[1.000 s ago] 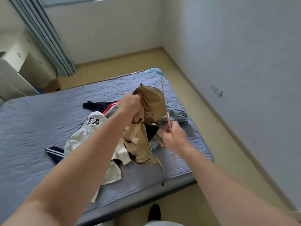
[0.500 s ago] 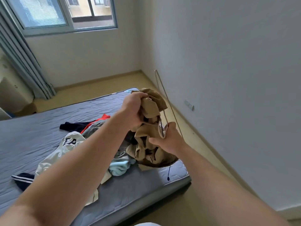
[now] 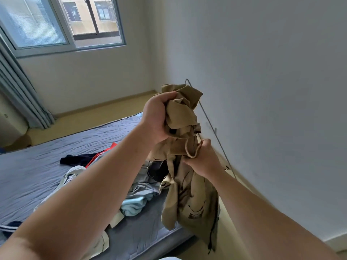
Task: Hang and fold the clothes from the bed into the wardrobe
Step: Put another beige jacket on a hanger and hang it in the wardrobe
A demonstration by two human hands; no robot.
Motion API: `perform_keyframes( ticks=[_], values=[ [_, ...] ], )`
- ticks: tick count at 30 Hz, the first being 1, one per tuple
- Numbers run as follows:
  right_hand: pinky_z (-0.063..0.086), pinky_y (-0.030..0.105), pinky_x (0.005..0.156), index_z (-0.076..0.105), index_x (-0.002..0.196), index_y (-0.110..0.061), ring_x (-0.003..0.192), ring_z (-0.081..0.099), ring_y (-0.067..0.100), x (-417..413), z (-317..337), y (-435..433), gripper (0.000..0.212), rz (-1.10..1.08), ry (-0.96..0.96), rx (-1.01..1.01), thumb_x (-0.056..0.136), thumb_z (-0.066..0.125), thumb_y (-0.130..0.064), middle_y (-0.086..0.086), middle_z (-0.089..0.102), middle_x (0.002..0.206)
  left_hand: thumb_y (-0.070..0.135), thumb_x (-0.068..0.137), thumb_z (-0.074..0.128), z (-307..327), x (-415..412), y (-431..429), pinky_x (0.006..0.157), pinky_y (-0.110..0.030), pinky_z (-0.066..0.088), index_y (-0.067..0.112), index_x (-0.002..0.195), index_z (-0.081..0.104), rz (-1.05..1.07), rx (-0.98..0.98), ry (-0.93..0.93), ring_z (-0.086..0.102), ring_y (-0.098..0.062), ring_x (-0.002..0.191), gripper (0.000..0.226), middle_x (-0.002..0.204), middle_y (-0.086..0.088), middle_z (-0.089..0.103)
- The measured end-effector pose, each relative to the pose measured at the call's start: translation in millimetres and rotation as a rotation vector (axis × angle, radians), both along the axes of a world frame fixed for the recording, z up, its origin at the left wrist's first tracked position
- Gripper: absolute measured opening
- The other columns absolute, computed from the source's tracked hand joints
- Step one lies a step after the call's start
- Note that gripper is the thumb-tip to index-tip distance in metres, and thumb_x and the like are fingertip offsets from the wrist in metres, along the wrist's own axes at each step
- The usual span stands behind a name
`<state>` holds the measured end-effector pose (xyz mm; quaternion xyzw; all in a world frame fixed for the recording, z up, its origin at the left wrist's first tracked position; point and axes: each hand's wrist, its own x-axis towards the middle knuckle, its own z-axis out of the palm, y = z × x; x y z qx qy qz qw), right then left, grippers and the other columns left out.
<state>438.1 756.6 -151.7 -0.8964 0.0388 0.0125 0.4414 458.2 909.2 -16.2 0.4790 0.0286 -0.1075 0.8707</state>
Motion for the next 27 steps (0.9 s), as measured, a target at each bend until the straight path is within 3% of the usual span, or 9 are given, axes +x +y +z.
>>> perform_keyframes(
  ticks=[4,8,11,12,17,20,23,25,27],
  values=[
    [0.044,0.034,0.060,0.043,0.093,-0.018,0.077,0.058,0.021,3.9,3.6,-10.1,0.019,-0.030,-0.033,0.009,0.082,0.056,-0.010,0.003,0.060,0.085,0.016,0.093,0.054,3.2,8.0,1.2,0.065,-0.039,0.058,0.007,0.109,0.067,0.056,-0.010,-0.058,0.066,-0.029,0.069,0.022,0.082,-0.015,0.067],
    [0.045,0.035,0.059,0.046,0.091,-0.021,0.077,0.059,0.023,6.7,8.3,-18.5,0.020,-0.101,-0.036,-0.003,0.079,0.049,-0.004,0.004,0.061,0.085,0.015,0.096,0.049,-3.3,23.7,13.7,0.072,-0.041,0.059,0.006,0.117,0.062,0.114,-0.069,-0.019,0.065,-0.031,0.079,0.026,0.095,-0.017,0.064],
    [0.041,0.031,0.054,0.048,0.092,-0.022,0.071,0.058,0.020,8.0,10.0,-25.6,0.021,-0.149,-0.031,0.005,0.077,0.050,-0.009,0.003,0.061,0.083,0.019,0.099,0.046,-17.0,37.6,26.8,0.101,-0.049,0.051,0.005,0.124,0.061,0.138,-0.105,0.066,0.061,-0.033,0.101,0.032,0.114,-0.017,0.060],
    [0.040,0.030,0.053,0.048,0.092,-0.021,0.068,0.056,0.019,8.6,9.4,-27.5,0.019,-0.149,-0.045,0.000,0.078,0.051,-0.009,0.002,0.061,0.081,0.020,0.099,0.047,-22.1,41.0,31.0,0.104,-0.050,0.049,0.006,0.123,0.060,0.146,-0.111,0.090,0.061,-0.033,0.103,0.031,0.116,-0.017,0.060],
    [0.037,0.028,0.051,0.048,0.089,-0.020,0.060,0.049,0.018,8.5,7.9,-30.5,0.018,-0.182,-0.076,0.008,0.077,0.051,-0.007,0.000,0.056,0.074,0.027,0.098,0.055,-49.2,49.1,44.2,0.092,-0.042,0.054,0.012,0.100,0.063,0.120,-0.075,0.137,0.070,-0.024,0.083,0.018,0.087,-0.009,0.071],
    [0.035,0.023,0.048,0.046,0.083,-0.023,0.057,0.048,0.016,9.5,12.0,-26.2,0.018,-0.213,-0.087,0.037,0.074,0.051,-0.009,-0.002,0.055,0.074,0.022,0.085,0.060,-73.6,42.6,42.9,0.091,-0.039,0.053,0.016,0.103,0.068,0.002,0.177,0.169,0.070,-0.023,0.102,0.021,0.104,-0.006,0.076],
    [0.036,0.023,0.050,0.046,0.082,-0.022,0.062,0.052,0.014,13.1,17.4,-20.3,0.013,-0.252,-0.123,0.006,0.076,0.053,-0.014,-0.004,0.058,0.076,0.018,0.065,0.067,-104.5,32.5,37.5,0.061,-0.024,0.045,0.013,0.084,0.066,-0.140,0.325,0.277,0.062,-0.017,0.066,0.021,0.080,-0.002,0.066],
    [0.036,0.023,0.053,0.046,0.084,-0.023,0.066,0.054,0.013,15.3,20.1,-16.5,0.012,-0.254,-0.124,-0.034,0.076,0.054,-0.018,-0.006,0.058,0.078,0.023,0.078,0.068,-121.6,26.8,31.8,0.056,-0.023,0.041,0.016,0.085,0.063,-0.147,0.416,0.327,0.052,-0.015,0.057,0.011,0.077,-0.001,0.060],
    [0.038,0.026,0.058,0.048,0.088,-0.025,0.068,0.054,0.013,16.2,22.1,-14.3,0.014,-0.259,-0.111,-0.083,0.075,0.053,-0.022,-0.007,0.058,0.079,0.035,0.092,0.064,-139.3,23.8,26.2,0.065,-0.028,0.049,0.017,0.094,0.065,-0.075,0.602,0.267,0.058,-0.017,0.071,0.019,0.090,-0.003,0.065]
  ],
)
